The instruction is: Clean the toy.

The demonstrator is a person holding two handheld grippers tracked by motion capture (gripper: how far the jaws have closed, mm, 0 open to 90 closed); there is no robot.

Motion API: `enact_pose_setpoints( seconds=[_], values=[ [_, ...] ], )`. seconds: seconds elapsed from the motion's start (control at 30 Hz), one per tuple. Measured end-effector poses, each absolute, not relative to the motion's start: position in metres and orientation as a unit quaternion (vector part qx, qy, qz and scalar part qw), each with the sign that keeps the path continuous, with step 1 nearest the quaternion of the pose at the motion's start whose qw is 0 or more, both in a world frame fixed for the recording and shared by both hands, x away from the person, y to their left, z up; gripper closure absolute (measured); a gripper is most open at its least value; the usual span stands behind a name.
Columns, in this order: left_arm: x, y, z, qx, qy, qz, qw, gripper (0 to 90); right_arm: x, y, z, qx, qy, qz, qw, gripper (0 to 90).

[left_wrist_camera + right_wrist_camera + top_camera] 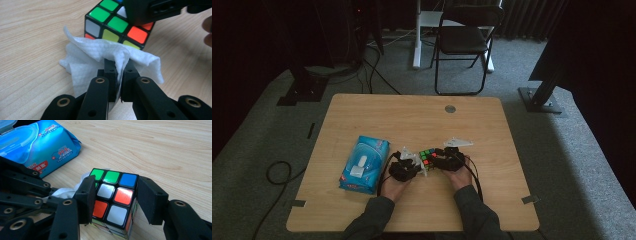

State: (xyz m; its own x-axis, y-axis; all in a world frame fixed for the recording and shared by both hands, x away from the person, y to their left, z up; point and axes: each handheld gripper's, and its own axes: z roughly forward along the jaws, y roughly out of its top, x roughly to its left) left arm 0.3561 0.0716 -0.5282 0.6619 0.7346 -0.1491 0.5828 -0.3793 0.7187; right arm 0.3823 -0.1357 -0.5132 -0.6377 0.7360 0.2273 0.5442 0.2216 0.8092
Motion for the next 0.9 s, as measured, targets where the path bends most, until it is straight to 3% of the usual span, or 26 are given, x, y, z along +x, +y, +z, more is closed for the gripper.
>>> enact_pose_setpoints(
  seconds=[0.43,0.9],
  values=[
    [0.363,0.072,-0.536,0.827,0.405,0.094,0.378,85.9,0.383,-0.136,-0.513,0.412,0.775,0.468,0.102,49.9],
    [0.38,0.093,-0.507,0.802,0.424,0.13,0.401,85.8,0.383,-0.136,-0.512,0.404,0.783,0.463,0.101,49.9]
  ],
)
